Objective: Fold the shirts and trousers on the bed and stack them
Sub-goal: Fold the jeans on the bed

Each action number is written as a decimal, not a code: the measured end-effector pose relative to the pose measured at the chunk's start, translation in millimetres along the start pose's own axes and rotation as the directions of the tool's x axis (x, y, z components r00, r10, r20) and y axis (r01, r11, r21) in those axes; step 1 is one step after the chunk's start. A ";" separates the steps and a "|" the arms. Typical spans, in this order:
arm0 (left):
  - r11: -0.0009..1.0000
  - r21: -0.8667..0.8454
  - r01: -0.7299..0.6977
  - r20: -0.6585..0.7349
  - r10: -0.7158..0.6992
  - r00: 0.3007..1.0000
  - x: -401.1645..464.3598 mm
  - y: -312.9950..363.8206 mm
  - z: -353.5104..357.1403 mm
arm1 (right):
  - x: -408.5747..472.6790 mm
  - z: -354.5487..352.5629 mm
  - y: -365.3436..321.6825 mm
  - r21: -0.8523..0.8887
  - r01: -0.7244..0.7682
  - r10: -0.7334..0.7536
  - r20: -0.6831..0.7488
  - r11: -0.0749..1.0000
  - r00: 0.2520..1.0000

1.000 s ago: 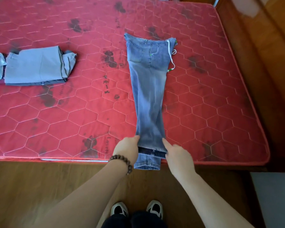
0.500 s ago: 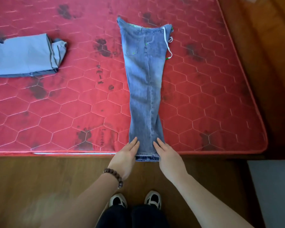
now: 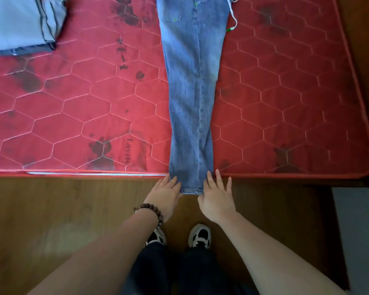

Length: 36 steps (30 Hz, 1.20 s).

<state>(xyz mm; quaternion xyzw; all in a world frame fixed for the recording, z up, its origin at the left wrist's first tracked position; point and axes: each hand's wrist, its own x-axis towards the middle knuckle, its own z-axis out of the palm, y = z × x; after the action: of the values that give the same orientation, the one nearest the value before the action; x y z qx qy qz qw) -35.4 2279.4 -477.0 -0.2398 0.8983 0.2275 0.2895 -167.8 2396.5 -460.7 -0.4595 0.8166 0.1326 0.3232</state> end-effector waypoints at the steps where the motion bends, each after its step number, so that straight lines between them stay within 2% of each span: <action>1: 0.999 -0.032 0.010 -0.050 -0.012 0.999 -1.1 0.0 -1.2 | 0.2 -2.7 -0.2 0.034 0.003 -0.002 -0.022 0.999 1.000; 4: 0.992 -0.120 0.031 -0.229 -0.058 0.972 -0.5 -2.0 -21.1 | 7.5 -19.2 -0.1 0.139 0.017 0.009 -0.185 0.990 0.983; 9: 0.990 -0.100 0.096 -0.391 -0.128 0.911 37.2 -14.1 -69.4 | 54.9 -59.8 8.9 0.180 0.023 0.050 -0.391 0.983 0.919; 13: 0.993 -0.064 0.097 -0.443 -0.115 0.889 93.9 -24.6 -93.9 | 115.3 -83.9 15.9 0.210 0.024 0.078 -0.459 0.977 0.885; 16: 0.994 -0.049 0.100 -0.461 -0.111 0.880 139.3 -30.9 -103.1 | 156.5 -92.7 20.1 0.325 -0.024 0.194 -0.503 0.945 0.842; 18: 0.992 -0.048 0.116 -0.447 -0.125 0.886 162.0 -35.6 -98.9 | 173.1 -95.0 22.2 0.441 -0.027 0.265 -0.487 0.897 0.832; 22: 0.986 0.013 0.164 -0.445 -0.142 0.884 173.0 -41.2 -78.6 | 180.5 -86.1 29.5 0.699 -0.008 0.385 -0.385 0.715 0.839; 30: 0.985 0.021 0.171 -0.449 -0.144 0.882 171.0 -45.0 -75.2 | 178.0 -83.9 41.1 0.820 -0.035 0.506 -0.317 0.571 0.802; 36: 0.984 0.019 0.177 -0.461 -0.148 0.875 172.9 -46.3 -71.1 | 164.3 -81.0 38.2 0.849 0.035 0.426 -0.299 0.527 0.854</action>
<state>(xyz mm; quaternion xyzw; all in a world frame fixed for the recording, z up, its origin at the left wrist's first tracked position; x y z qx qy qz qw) -162.6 2152.6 -546.6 -0.3524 0.9242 0.1124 0.0947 -293.2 2266.4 -509.2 -0.1701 0.8801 -0.3486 0.2738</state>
